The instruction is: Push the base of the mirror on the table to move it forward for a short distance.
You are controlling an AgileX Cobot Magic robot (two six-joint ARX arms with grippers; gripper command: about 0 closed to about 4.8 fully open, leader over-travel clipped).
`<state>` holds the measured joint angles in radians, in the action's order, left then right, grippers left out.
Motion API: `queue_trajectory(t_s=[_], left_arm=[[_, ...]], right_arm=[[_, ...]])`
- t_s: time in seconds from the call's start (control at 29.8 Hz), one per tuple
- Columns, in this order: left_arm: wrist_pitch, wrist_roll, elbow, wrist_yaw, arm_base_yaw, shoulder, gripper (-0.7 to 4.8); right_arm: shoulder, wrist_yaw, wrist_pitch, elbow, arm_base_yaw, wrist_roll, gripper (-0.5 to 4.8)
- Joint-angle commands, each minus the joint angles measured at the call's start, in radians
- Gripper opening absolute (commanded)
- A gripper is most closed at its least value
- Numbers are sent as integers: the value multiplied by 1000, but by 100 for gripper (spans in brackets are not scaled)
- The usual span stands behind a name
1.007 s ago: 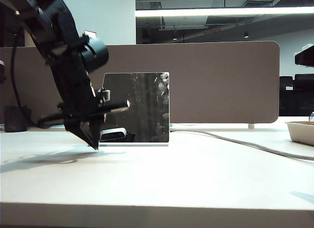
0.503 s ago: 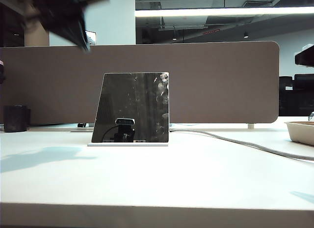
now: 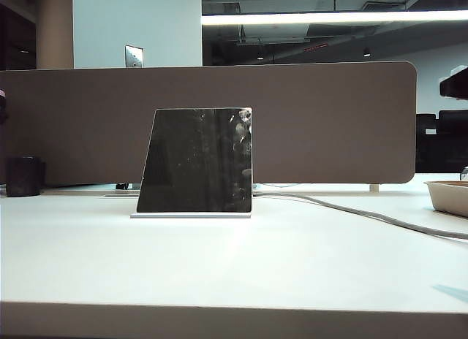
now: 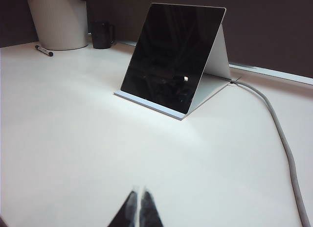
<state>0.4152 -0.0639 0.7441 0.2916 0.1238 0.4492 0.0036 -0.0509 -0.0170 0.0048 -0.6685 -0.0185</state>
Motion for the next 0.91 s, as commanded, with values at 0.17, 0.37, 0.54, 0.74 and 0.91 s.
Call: queue_trajectory(t_s=[0.17,0.37,0.54,0.74,0.91], left_arm=[[-21,47,-225,16,-82,-281,-2],[-134,-46,-447,-56,-84,-439,-2],[-218,-67,-566,-205,-89,-446,-2],[-246,-25,-652,-290,-89,-446,-2],[-286,6,-716,-374,-89,-446,-2]], right_arm=[[0,1,14,1,0,0,22],[0,1,13,1,0,0,22],[0,4,14,1,0,0,22],[0,1,14,1,1,0,22],[0,1,13,1,0,0,22]])
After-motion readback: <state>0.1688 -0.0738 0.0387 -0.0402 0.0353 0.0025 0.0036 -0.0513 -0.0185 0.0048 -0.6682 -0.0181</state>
